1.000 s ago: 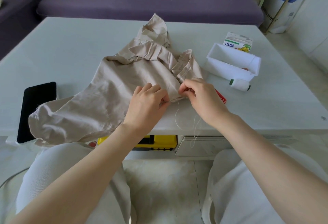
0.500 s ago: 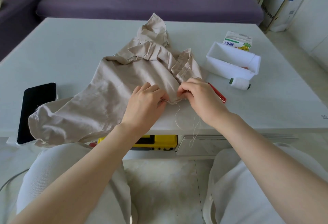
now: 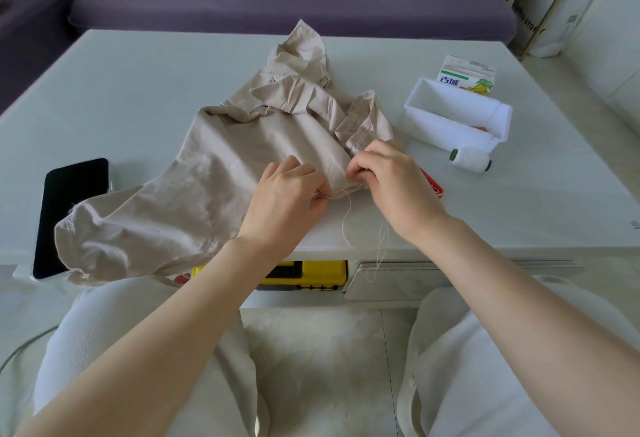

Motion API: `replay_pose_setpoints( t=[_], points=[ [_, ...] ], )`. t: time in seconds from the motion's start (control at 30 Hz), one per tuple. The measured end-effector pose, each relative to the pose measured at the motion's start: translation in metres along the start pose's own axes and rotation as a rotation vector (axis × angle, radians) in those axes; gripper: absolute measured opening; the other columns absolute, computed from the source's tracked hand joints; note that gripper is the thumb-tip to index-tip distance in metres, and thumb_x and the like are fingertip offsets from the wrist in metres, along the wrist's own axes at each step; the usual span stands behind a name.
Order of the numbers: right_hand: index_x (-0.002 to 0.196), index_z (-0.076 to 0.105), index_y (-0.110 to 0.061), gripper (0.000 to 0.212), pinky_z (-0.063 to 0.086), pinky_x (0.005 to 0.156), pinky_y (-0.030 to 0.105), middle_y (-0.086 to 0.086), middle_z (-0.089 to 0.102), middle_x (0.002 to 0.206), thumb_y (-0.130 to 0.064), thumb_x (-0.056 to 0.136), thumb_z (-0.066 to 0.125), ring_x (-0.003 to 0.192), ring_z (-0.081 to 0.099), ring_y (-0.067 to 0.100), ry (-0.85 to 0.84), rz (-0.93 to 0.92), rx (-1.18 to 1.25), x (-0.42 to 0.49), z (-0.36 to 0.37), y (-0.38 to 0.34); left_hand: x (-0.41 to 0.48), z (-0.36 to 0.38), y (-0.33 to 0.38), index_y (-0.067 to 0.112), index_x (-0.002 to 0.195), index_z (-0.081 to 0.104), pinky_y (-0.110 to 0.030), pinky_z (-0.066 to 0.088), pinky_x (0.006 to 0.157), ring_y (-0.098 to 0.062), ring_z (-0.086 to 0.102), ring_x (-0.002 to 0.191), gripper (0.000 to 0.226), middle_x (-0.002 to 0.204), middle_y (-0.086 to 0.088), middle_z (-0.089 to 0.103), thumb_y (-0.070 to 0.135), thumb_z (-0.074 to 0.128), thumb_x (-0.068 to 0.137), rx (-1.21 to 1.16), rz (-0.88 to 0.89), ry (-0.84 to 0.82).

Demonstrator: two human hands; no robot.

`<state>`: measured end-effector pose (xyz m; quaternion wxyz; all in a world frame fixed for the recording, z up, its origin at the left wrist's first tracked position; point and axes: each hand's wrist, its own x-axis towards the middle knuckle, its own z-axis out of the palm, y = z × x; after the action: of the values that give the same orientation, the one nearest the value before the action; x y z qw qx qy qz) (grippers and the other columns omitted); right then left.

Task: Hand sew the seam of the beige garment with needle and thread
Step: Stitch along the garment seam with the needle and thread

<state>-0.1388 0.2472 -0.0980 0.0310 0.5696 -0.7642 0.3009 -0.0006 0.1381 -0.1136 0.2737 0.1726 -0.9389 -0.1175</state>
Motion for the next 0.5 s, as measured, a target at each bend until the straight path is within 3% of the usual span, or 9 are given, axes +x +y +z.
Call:
replay_pose_setpoints(
  t=[0.13,0.23,0.5],
  points=[
    [0.087,0.071,-0.009,0.021,0.046,0.070,0.033,0.002,0.058,0.087,0.007,0.086,0.057,0.084,0.046,0.011,-0.040,-0.003,-0.022,-0.0004,0.0042,0.0012,0.0001,0.0010,-0.0012,0.015,0.071,0.069,-0.027,0.031,0.067,-0.024,0.053,0.071,0.013,0.066,0.005,0.063,0.006,0.059,0.068,0.005,-0.011,0.005],
    [0.086,0.071,-0.010,0.024,0.044,0.071,0.029,0.002,0.059,0.087,0.010,0.083,0.058,0.087,0.049,0.014,-0.063,-0.030,-0.044,0.0005,0.0033,0.0006,0.0015,0.0006,-0.0016,0.015,0.071,0.070,-0.026,0.030,0.067,-0.025,0.054,0.070,0.013,0.067,0.005,0.063,0.005,0.062,0.068,0.003,0.001,0.008],
    [0.089,0.069,-0.008,0.034,0.049,0.070,0.044,0.005,0.057,0.087,0.019,0.077,0.053,0.088,0.050,0.021,-0.136,-0.078,-0.116,0.0018,-0.0008,-0.0064,0.0027,0.0027,-0.0042,0.019,0.071,0.071,-0.025,0.028,0.064,-0.015,0.045,0.071,0.010,0.064,0.008,0.063,0.011,0.067,0.068,0.001,0.053,0.025]
  ],
)
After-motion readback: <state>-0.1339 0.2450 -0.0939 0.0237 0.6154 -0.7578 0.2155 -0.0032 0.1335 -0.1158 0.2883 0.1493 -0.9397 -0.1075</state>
